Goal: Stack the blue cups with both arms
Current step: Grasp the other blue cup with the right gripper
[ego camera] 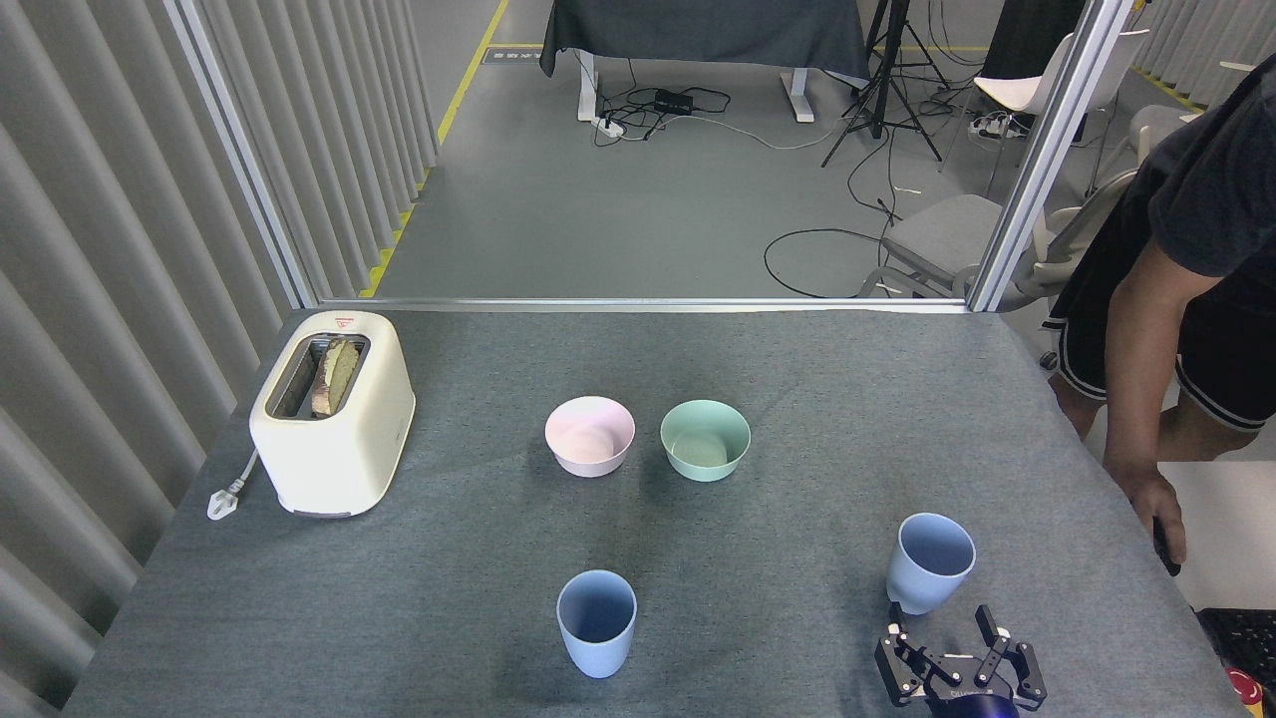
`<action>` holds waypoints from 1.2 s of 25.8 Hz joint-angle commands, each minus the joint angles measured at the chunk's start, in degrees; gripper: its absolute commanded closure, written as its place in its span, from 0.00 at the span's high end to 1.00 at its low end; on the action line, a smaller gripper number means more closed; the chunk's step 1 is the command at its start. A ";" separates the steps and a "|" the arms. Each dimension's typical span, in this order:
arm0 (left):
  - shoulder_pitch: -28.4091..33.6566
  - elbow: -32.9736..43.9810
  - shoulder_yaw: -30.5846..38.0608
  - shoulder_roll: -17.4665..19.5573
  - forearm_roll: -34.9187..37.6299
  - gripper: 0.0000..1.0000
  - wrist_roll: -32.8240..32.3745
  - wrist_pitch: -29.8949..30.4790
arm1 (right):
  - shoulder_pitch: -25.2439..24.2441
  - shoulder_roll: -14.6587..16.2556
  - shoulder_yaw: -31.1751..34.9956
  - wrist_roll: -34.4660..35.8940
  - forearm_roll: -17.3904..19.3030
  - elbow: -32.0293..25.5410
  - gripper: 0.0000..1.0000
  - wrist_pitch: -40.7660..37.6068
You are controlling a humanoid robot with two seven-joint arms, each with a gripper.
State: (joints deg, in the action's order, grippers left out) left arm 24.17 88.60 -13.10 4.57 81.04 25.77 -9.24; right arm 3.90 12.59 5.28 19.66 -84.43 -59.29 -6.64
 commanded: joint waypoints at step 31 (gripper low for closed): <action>0.00 0.00 0.00 0.00 0.00 1.00 0.07 -0.25 | 8.67 0.33 -2.11 0.02 -0.21 7.70 1.00 1.11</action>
State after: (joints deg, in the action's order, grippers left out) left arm 24.17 88.60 -13.10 4.57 81.04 25.85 -9.50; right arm 12.23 13.03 3.24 19.73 -84.40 -52.09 -5.64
